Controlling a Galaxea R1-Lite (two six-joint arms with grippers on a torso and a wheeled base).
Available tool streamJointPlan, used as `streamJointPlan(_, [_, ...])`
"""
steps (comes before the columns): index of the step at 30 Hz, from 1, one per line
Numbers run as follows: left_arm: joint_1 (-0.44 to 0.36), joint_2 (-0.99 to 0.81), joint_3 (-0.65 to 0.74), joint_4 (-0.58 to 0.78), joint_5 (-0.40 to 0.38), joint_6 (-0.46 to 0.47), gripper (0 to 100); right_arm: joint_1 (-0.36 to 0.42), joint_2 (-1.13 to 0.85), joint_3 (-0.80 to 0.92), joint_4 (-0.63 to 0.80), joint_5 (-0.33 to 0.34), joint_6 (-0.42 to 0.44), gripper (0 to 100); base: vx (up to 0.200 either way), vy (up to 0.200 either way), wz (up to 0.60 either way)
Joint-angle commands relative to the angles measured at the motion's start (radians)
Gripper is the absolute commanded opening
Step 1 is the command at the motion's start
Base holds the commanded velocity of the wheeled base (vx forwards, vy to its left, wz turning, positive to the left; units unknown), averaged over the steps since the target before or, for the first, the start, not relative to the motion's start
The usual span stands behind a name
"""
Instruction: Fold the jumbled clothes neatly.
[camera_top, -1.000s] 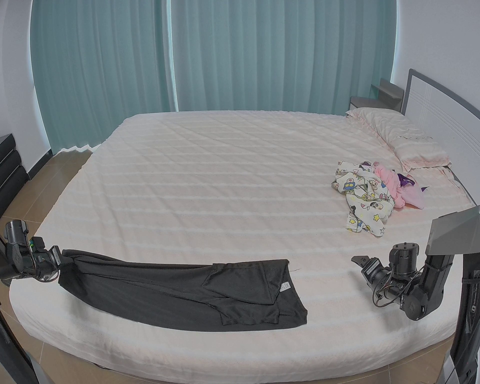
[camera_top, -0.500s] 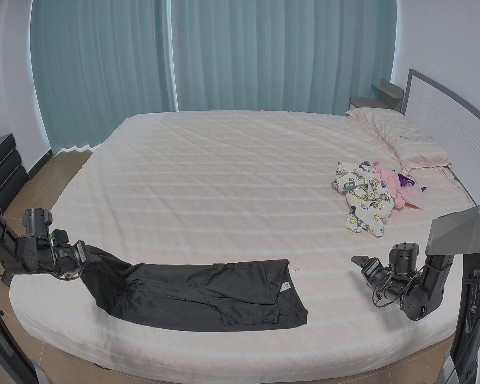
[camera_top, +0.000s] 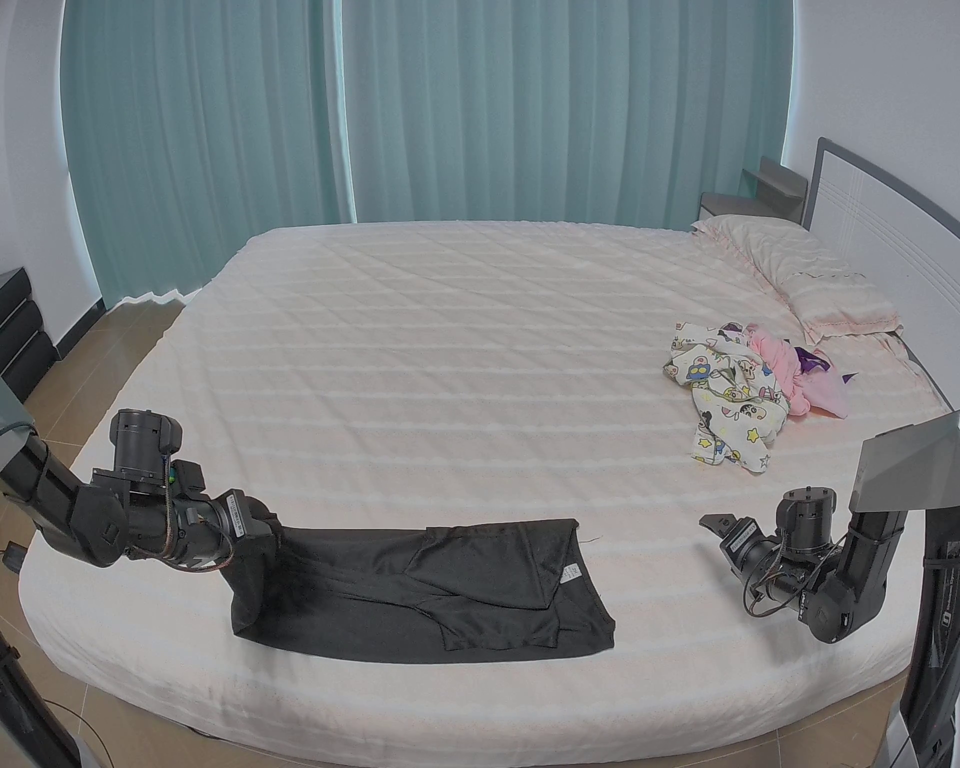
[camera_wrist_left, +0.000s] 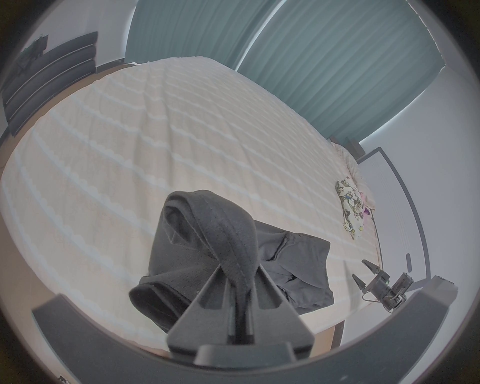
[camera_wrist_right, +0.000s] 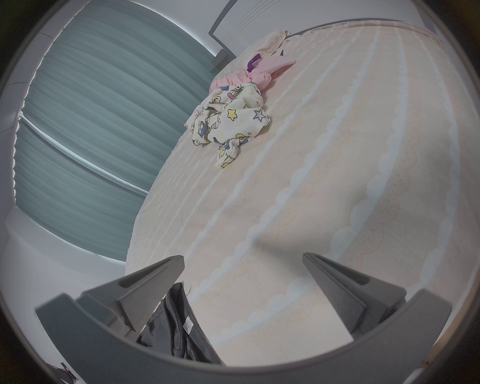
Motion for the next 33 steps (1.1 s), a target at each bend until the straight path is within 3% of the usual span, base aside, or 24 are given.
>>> streamJointPlan(1, [-0.026,0.004,-0.006,-0.002,0.001,-0.008,0,0.003,0.002,0.001,-0.001,0.000,0.000,100,0.000,0.000,0.00])
streamJointPlan(8, [-0.040,0.004,-0.035,-0.008,0.007,-0.093,0,0.004,0.002,0.001,-0.001,0.003,0.000,100,0.000,0.000,0.00])
streamJointPlan(13, [-0.048,-0.001,-0.035,-0.009,0.007,-0.104,0,0.006,0.002,0.002,-0.001,0.003,0.000,100,0.000,0.000,0.00])
streamJointPlan(33, [-0.151,0.005,-0.034,-0.002,0.043,-0.104,0,0.009,-0.001,-0.001,-0.001,0.003,0.000,100,0.000,-0.200,0.00])
